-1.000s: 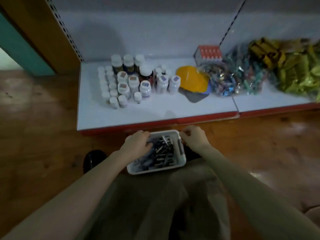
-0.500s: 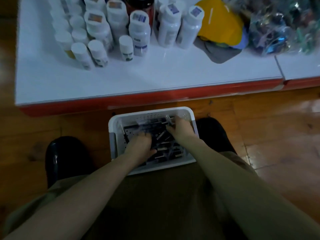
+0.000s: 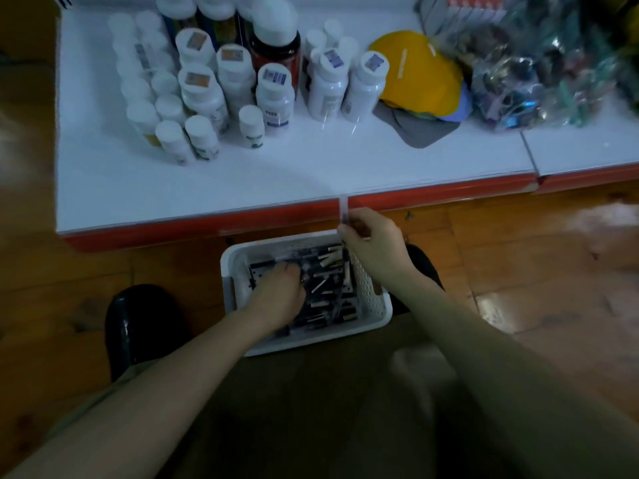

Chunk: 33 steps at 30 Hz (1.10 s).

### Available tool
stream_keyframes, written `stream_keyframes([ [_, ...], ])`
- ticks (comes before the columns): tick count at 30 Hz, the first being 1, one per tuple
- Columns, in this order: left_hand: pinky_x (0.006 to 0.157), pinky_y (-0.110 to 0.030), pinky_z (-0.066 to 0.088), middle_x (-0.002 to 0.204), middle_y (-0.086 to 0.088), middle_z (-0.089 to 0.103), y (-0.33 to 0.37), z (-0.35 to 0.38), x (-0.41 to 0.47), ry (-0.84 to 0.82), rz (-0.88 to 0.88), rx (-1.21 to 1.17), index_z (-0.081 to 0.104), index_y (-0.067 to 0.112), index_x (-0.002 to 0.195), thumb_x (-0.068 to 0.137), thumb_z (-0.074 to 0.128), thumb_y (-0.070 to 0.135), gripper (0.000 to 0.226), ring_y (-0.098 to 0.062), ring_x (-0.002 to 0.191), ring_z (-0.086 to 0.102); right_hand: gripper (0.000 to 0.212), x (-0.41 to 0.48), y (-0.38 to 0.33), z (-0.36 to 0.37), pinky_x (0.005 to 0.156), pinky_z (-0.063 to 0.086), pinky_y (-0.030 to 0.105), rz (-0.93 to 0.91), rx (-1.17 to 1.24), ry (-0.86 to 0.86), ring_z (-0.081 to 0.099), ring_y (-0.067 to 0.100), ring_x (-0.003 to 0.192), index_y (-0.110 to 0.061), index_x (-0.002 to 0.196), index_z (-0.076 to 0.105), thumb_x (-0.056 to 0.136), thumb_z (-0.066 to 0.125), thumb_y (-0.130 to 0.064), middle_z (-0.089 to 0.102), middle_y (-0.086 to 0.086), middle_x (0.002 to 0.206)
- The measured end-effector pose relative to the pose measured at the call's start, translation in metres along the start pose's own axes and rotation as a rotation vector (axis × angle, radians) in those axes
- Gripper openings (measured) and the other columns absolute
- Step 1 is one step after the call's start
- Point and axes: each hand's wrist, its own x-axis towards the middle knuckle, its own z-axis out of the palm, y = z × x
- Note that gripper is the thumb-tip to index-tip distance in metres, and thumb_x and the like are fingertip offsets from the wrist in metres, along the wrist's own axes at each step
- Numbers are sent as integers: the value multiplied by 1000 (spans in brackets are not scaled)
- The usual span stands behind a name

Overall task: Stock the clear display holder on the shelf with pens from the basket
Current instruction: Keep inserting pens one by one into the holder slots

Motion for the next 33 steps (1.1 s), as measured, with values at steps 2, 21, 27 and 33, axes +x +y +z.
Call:
stream_keyframes([
  [2,59,-28,35,75,-4,47,12,-27,-17,3,-34,-269,44,11,84,99,39,13,16,-15,63,44,18,-8,-24,-18,72,45,20,-27,85,31,55,15,86,-6,108,59,94,53,-14,58,1,91],
  [21,51,-18,47,68,-5,53,237,-353,-187,527,448,-959,48,15,88,95,49,6,11,-6,50,52,12,-91,-316,-252,65,56,20,-243,778,121,69,12,71,-8,91,61,94,52,-16,68,6,84],
  [27,49,-21,46,69,-3,54,276,-419,-200,662,581,-863,50,17,88,93,51,6,12,-4,51,51,13,-101,-375,-302,59,54,19,-363,786,124,67,12,65,-5,101,60,90,57,-11,67,6,79],
  [33,56,-24,54,77,-4,60,299,-468,-208,659,603,-881,52,20,93,97,45,15,9,-11,62,64,5,-97,-420,-349,56,55,19,-435,788,202,66,12,58,-10,85,59,90,58,-9,66,5,75],
])
